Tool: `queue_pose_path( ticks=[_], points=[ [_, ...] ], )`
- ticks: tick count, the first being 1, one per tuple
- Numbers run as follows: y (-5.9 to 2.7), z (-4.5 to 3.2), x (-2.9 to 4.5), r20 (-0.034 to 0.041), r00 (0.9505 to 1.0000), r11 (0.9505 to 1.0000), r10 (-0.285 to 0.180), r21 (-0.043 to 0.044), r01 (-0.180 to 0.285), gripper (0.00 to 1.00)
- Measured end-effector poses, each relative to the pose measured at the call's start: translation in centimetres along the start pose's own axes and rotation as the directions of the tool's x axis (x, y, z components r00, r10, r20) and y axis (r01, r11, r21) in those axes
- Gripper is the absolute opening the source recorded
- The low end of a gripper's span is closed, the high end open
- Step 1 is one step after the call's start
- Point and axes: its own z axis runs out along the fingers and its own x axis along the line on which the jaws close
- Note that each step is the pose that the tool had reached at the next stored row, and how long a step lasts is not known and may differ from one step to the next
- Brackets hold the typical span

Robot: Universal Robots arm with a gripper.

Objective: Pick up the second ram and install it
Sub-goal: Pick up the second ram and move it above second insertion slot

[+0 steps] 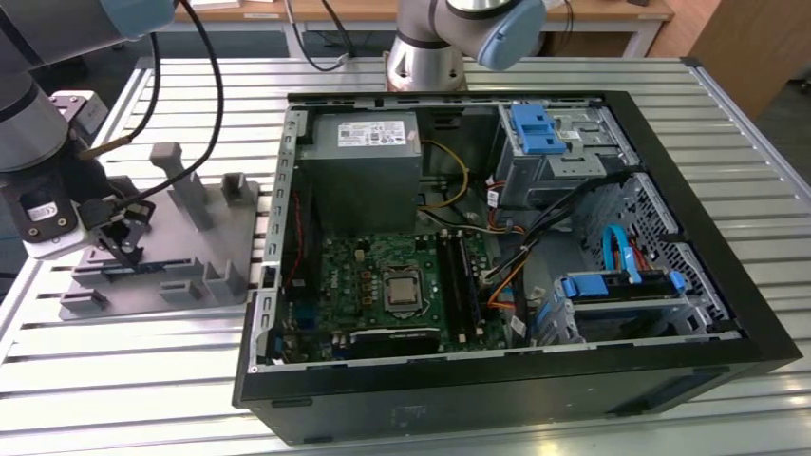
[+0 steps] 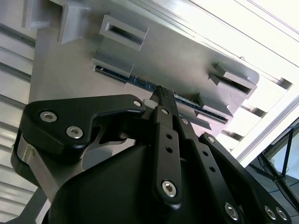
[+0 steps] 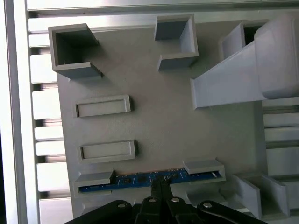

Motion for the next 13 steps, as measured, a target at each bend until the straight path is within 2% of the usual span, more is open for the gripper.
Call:
queue_pose_path(
  ticks=[4,7,13],
  points=[
    [0.0,0.0,0.0,0.0,0.9998,0.9998,-0.018,-0.0006,0.018,0.1],
    [0.0,0.0,0.0,0.0001,0.9977,0.9977,-0.068,-0.0021,0.068,0.1],
    [0.0,0.0,0.0,0.0007,0.9853,0.9852,-0.171,-0.0053,0.171,0.1]
  ],
)
